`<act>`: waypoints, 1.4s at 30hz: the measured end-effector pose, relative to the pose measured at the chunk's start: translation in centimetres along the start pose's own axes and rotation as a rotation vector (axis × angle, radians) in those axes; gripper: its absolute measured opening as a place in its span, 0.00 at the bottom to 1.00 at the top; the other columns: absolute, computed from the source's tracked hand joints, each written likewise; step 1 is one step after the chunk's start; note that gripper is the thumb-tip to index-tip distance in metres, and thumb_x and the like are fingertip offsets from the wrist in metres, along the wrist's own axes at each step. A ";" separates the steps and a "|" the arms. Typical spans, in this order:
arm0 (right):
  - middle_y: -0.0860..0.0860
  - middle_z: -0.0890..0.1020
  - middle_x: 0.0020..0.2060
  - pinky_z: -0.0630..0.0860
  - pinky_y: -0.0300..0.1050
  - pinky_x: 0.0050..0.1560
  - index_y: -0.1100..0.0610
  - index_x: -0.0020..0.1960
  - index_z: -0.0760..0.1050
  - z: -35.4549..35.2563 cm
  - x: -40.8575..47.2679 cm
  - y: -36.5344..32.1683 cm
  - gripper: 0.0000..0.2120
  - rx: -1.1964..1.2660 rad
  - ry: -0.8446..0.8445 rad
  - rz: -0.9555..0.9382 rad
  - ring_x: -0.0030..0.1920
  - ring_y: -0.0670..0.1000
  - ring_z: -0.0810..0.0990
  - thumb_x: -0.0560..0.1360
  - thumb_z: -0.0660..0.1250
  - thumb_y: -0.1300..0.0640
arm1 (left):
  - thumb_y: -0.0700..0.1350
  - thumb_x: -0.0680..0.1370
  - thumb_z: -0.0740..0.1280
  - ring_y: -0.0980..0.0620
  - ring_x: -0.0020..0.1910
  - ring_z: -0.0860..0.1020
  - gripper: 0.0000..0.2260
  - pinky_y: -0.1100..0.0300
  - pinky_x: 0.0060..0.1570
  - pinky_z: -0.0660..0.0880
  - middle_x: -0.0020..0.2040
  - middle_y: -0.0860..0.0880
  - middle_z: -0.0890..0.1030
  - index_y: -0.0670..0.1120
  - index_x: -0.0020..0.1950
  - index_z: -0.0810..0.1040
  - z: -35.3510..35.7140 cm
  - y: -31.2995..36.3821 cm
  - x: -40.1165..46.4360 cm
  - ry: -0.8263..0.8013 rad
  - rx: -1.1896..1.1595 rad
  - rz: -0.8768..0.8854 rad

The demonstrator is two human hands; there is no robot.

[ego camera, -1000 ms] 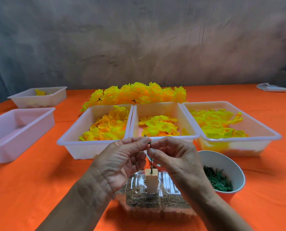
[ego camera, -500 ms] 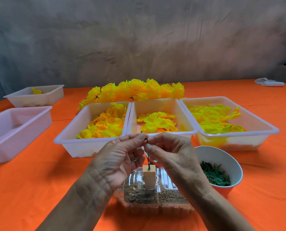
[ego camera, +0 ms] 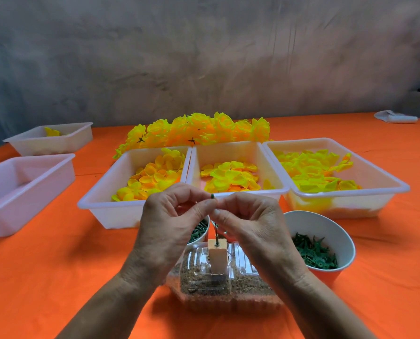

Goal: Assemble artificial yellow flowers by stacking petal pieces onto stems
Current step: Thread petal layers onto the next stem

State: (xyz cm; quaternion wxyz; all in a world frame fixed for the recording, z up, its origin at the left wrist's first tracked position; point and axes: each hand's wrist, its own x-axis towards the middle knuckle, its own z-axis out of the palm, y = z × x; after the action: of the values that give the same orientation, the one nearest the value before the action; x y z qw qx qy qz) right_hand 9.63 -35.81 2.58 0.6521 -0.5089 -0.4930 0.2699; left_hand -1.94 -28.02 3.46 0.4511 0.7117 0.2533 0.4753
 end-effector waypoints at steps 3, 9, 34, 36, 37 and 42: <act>0.53 0.83 0.30 0.73 0.35 0.34 0.61 0.39 0.82 -0.1 -0.2 0.1 0.02 0.010 -0.004 0.026 0.32 0.44 0.78 0.71 0.72 0.64 | 0.52 0.63 0.72 0.56 0.37 0.79 0.06 0.61 0.40 0.76 0.37 0.53 0.81 0.51 0.34 0.82 0.2 -0.4 -0.2 0.015 0.088 0.065; 0.53 0.84 0.33 0.78 0.37 0.35 0.55 0.34 0.82 -1.1 -0.4 0.2 0.13 -0.048 0.025 0.098 0.34 0.46 0.81 0.68 0.69 0.71 | 0.46 0.66 0.74 0.54 0.39 0.80 0.02 0.56 0.43 0.77 0.38 0.52 0.81 0.49 0.36 0.83 0.5 -2.0 -0.9 -0.025 0.099 0.058; 0.53 0.84 0.33 0.76 0.38 0.37 0.53 0.34 0.84 -0.4 -1.0 0.9 0.03 -0.174 0.002 0.009 0.35 0.48 0.82 0.64 0.75 0.61 | 0.41 0.71 0.71 0.52 0.44 0.81 0.04 0.63 0.46 0.76 0.42 0.50 0.82 0.50 0.41 0.84 -1.3 -4.2 -2.0 -0.211 0.002 -0.026; 0.51 0.84 0.31 0.75 0.32 0.35 0.51 0.33 0.84 -0.3 -1.2 0.9 0.01 -0.152 -0.010 0.017 0.33 0.45 0.82 0.62 0.73 0.57 | 0.41 0.72 0.71 0.53 0.42 0.81 0.05 0.61 0.45 0.77 0.41 0.49 0.83 0.49 0.40 0.84 -2.2 -4.3 -1.0 -0.156 0.010 -0.048; 0.51 0.84 0.31 0.75 0.32 0.34 0.50 0.33 0.84 -0.3 -1.2 0.8 0.02 -0.144 -0.025 0.026 0.32 0.45 0.82 0.62 0.73 0.56 | 0.39 0.73 0.71 0.54 0.40 0.81 0.05 0.61 0.44 0.77 0.39 0.49 0.84 0.49 0.39 0.84 -2.8 -4.6 -0.2 -0.101 0.028 -0.069; 0.54 0.84 0.31 0.78 0.36 0.36 0.49 0.37 0.85 -0.6 -0.9 0.9 0.11 -0.178 -0.091 0.052 0.33 0.48 0.82 0.66 0.73 0.66 | 0.40 0.74 0.70 0.53 0.39 0.77 0.03 0.63 0.41 0.71 0.41 0.47 0.83 0.44 0.43 0.83 -7.0 -7.4 6.5 0.162 0.525 -0.134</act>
State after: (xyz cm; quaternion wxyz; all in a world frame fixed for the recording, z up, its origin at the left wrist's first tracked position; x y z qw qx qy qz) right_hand 10.01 -36.51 1.41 0.5740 -0.5645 -0.5309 0.2646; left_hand -5.07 -16.61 0.89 0.2602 0.7455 0.4494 0.4178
